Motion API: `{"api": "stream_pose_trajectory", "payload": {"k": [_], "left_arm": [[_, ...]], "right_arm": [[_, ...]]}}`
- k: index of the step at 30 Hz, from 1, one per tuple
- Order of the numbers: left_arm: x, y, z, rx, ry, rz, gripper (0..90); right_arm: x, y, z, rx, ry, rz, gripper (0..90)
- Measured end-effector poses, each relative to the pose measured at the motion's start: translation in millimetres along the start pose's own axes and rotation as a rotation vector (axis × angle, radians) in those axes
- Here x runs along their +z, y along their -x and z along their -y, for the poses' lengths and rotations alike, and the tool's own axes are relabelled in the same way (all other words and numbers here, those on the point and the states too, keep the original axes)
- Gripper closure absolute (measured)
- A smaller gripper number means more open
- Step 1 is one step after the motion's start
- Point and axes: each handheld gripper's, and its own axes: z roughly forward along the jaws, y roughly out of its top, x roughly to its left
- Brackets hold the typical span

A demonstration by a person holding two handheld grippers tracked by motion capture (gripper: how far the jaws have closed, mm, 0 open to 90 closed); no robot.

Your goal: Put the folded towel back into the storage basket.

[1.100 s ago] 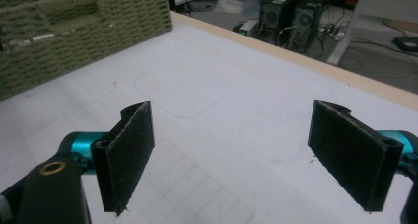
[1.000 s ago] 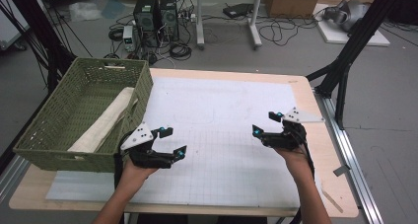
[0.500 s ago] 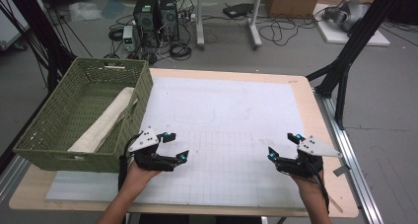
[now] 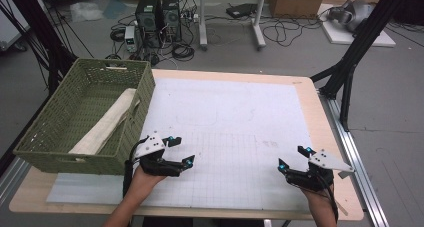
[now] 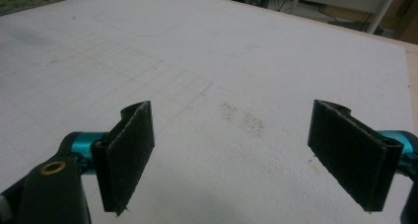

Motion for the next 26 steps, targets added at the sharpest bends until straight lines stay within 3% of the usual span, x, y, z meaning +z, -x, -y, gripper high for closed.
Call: {"api": "stream_pose_trajectory", "payload": {"k": [7, 26], "left_arm": [[-2.5, 2.4, 2.6, -0.001, 0.004, -0.005, 18.7], [-4.7, 0.1, 3.2, -0.011, 0.017, -0.03, 18.7]], "right_arm": [[-0.5, -0.4, -0.7, 0.01, 0.005, 0.007, 16.5], [0.2, 1.4, -2.7, -0.023, -0.014, 0.018, 16.5]]}}
